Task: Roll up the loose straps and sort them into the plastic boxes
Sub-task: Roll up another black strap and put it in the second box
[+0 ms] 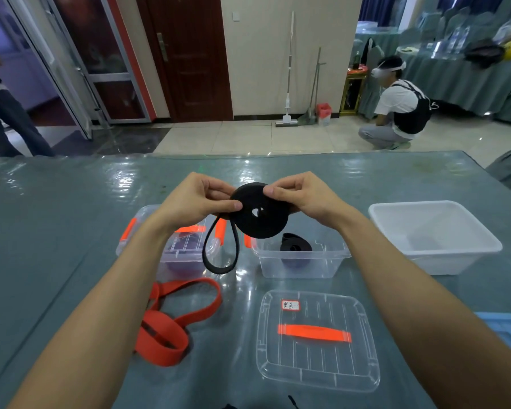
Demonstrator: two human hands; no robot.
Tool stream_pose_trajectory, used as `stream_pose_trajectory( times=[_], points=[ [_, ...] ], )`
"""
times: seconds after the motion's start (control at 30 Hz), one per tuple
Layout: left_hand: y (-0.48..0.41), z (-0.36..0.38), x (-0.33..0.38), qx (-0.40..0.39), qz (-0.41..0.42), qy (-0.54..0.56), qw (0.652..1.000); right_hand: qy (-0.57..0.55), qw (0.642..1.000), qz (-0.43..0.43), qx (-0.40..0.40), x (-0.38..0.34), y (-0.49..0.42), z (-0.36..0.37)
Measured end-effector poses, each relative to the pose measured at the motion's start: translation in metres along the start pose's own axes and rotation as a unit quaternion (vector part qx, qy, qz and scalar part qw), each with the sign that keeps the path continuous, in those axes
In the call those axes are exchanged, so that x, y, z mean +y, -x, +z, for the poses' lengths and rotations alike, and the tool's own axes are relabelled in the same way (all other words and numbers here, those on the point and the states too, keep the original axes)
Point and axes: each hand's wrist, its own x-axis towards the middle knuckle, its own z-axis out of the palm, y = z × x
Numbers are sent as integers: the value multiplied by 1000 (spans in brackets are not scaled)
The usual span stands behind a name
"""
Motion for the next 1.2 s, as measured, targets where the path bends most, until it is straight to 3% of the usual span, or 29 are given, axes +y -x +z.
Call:
stream_pose_trajectory(
  times=[0.17, 0.33, 0.43, 0.67, 0.83, 0.97, 1.1, 1.2],
  points=[
    [-2, -8, 1, -21, -2, -26, 999, 3, 1000, 2, 0, 4, -2, 0],
    [-6, -14, 8, -43, 0, -87, 995, 103, 991, 28, -80, -3, -5, 3],
    [-10, -16, 15, -51, 9, -104, 993, 135, 989, 16, -54, -7, -10, 9],
    [-6, -14, -2, 61, 48, 42, 996, -9, 999, -11, 31, 0, -12, 16],
    [2, 5, -28, 138, 35, 166, 976, -139, 983, -23, 117, 6, -15, 24],
    [2, 25, -43, 169, 15, 213, 962, -213, 968, -19, 129, 14, -15, 40],
    [7, 10, -46, 117, -3, 153, 981, -120, 991, 20, 48, 20, -9, 27],
    [4, -3, -35, 33, -30, 0, 999, -12, 1000, 25, -10, 13, -11, 16]
  ],
)
